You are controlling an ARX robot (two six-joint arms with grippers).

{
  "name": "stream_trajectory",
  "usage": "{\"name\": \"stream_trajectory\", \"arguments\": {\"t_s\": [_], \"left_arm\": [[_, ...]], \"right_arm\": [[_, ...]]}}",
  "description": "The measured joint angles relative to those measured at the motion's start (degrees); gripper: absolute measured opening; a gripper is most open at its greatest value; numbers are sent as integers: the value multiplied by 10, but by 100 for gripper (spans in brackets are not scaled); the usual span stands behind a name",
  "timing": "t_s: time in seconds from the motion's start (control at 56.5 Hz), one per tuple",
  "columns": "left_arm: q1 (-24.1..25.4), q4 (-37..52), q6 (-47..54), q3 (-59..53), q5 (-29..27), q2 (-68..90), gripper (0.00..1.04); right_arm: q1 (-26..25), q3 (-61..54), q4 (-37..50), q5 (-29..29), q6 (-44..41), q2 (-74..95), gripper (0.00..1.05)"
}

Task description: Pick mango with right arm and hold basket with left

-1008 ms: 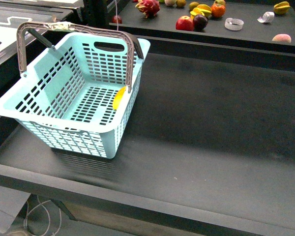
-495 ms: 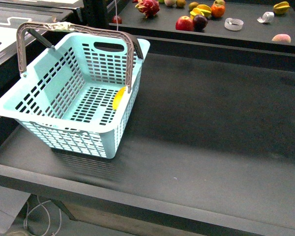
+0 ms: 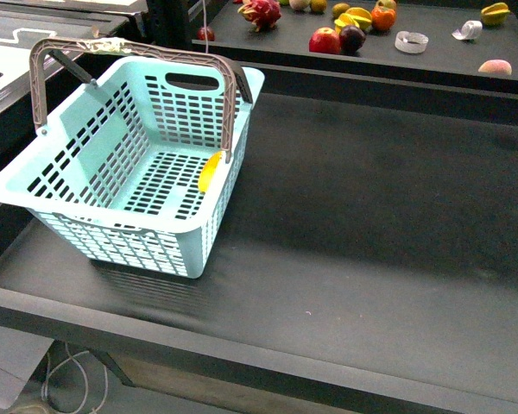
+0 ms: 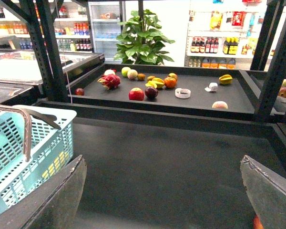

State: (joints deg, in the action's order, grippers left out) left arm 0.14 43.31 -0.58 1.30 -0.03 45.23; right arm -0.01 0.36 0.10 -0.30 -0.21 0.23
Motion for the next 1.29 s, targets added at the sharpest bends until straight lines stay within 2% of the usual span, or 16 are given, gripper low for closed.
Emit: {"name": "stream_trajectory", "arguments": {"t_s": [0.548, 1.026, 1.097, 1.291], "left_arm": [[0, -222, 1, -1, 0, -243, 2], [0, -330, 1, -2, 0, -352, 2], [0, -421, 2, -1, 0, -423, 2], [0, -431, 2, -1, 0, -449, 2]], "right_arm": [[0, 0, 0, 0, 0, 0, 96], [0, 0, 0, 0, 0, 0, 96], [0, 0, 0, 0, 0, 0, 96], [0, 0, 0, 0, 0, 0, 96]]}}
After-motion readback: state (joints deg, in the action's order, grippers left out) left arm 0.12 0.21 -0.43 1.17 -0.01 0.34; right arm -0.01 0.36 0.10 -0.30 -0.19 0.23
